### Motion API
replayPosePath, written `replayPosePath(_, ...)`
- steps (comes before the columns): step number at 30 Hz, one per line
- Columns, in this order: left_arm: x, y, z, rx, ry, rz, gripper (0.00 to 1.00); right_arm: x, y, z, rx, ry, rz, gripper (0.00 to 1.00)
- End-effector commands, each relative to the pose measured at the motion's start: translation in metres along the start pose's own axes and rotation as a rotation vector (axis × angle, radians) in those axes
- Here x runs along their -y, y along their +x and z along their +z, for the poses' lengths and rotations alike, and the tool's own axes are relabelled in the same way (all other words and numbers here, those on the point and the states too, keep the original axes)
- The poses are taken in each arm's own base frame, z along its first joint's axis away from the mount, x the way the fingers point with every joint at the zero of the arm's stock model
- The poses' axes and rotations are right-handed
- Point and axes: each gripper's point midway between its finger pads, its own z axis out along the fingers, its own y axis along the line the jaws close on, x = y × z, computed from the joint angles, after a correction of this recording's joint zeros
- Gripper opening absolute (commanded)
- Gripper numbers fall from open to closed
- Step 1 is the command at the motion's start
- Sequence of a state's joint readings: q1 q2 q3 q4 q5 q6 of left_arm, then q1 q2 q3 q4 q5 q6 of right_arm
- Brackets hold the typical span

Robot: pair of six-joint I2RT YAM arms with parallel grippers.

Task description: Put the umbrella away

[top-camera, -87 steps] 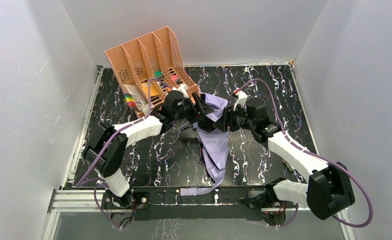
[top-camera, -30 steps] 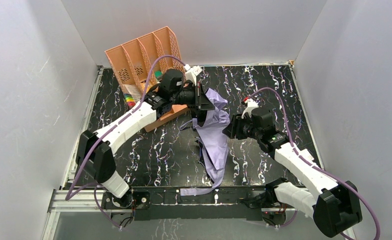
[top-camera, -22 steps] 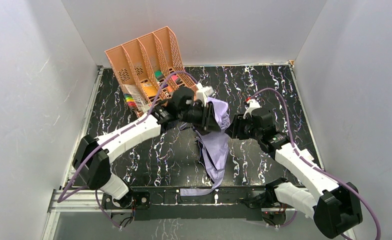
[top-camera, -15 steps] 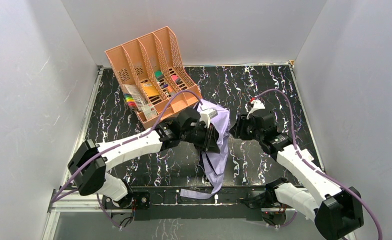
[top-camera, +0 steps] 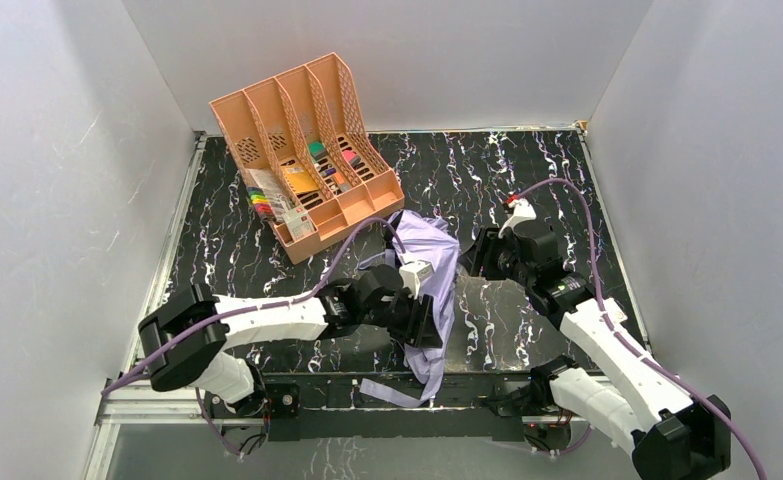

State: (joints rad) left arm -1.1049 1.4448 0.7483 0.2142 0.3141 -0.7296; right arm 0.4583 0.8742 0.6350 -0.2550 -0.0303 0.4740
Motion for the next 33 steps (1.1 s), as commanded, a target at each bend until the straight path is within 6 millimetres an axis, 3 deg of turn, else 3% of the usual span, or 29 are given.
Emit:
replayPosePath(1, 0.003, 0.002, 0.009, 0.027, 0.024, -0.004, 0.48, -0.032, -0.028, -0.011, 0.084, -0.145, -0.044, 0.58)
replayPosePath(5, -0.006, 0.012, 0.012, 0.011, 0.005, -0.017, 0.45, -0.053, -0.023, -0.013, 0.046, -0.271, -0.075, 0.54)
replayPosePath(11, -0.018, 0.023, 0.013, -0.002, -0.024, -0.029, 0.27, -0.088, -0.01, -0.022, -0.023, -0.5, -0.105, 0.33)
replayPosePath(15, -0.022, 0.028, 0.015, -0.008, -0.026, -0.04, 0.13, -0.095, 0.005, -0.016, -0.113, -0.56, -0.082, 0.2)
replayPosePath(18, -0.025, 0.031, 0.016, -0.016, -0.03, -0.041, 0.01, -0.087, 0.015, -0.004, -0.148, -0.512, -0.038, 0.15)
replayPosePath(21, -0.027, 0.034, 0.018, -0.023, -0.035, -0.042, 0.0, -0.085, 0.027, 0.003, -0.192, -0.506, -0.007, 0.14)
replayPosePath(25, -0.028, 0.038, 0.019, -0.036, -0.032, -0.038, 0.0, -0.1, 0.039, 0.008, -0.219, -0.54, -0.011, 0.13)
replayPosePath(28, -0.029, 0.041, 0.02, -0.043, -0.036, -0.029, 0.11, -0.101, 0.054, 0.016, -0.254, -0.498, 0.004, 0.12)
replayPosePath(33, -0.028, 0.041, 0.017, -0.037, -0.036, -0.004, 0.24, -0.084, 0.08, 0.027, -0.289, -0.394, 0.083, 0.09)
